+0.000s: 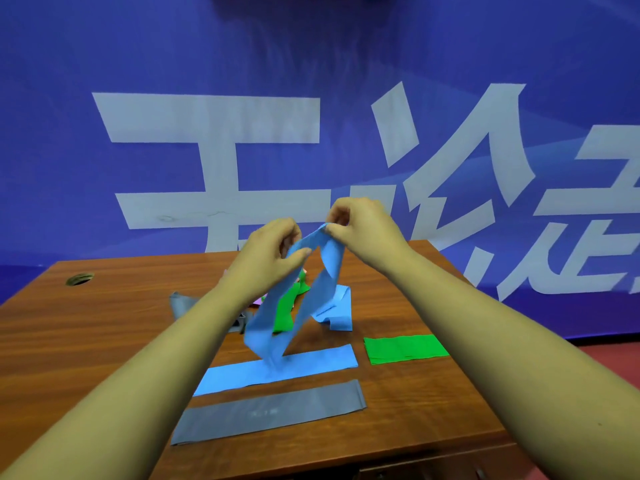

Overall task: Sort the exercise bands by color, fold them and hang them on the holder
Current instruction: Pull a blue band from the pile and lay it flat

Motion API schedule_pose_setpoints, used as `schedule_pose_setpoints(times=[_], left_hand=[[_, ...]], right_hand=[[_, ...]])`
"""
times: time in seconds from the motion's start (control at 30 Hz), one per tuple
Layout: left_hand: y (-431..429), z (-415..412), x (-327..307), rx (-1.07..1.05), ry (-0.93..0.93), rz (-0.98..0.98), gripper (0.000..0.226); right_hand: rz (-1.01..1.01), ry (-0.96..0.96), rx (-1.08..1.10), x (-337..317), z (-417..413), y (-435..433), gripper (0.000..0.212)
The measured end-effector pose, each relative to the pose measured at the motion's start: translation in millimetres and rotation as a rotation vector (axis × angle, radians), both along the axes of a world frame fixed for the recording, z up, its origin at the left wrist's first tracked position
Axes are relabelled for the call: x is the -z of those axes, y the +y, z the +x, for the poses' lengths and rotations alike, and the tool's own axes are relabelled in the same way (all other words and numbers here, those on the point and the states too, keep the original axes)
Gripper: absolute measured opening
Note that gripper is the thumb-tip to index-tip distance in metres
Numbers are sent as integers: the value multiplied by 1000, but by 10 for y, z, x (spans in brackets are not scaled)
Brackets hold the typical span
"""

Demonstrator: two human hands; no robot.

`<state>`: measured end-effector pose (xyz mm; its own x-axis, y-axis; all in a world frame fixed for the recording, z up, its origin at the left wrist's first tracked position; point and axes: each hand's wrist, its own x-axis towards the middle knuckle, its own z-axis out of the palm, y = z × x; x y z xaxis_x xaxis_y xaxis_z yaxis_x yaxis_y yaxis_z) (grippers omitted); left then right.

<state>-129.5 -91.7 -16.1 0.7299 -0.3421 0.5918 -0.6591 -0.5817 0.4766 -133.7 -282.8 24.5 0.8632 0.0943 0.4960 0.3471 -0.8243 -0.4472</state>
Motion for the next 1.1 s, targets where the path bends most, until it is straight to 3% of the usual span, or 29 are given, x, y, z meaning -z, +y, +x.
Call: schedule_pose_setpoints(times=[0.07,0.17,0.23,0.37,0.57,0.7,0.77,0.87,1.1], left_hand=[[-15,-27,32,53,100,-32,23],[-20,-17,38,117,358,-364,27],[-13,14,29,84,417,-485,22],[-17,41,43,28,363,-385,16],[-40,23,2,49,329,-521,18],[-66,-7,-11,25,262,-549,18],[-71,-35,-23,28,237,-556,16],[-64,-63,-16,70,270,-566,16],[-11,-55,-4,92,296,-571,19]], right_hand=[[150,-30,-5,22,-14,27,3],[393,29,-69,22,-62,89,5],[487,87,-132,18,-102,126,7],[639,148,-209,34,-113,182,11],[709,187,-244,55,-153,161,13],[1029,337,-319,66,-174,204,21],[965,357,-346,108,-155,196,15],[647,279,-260,170,-129,185,14],[566,271,-294,75,-101,248,7]])
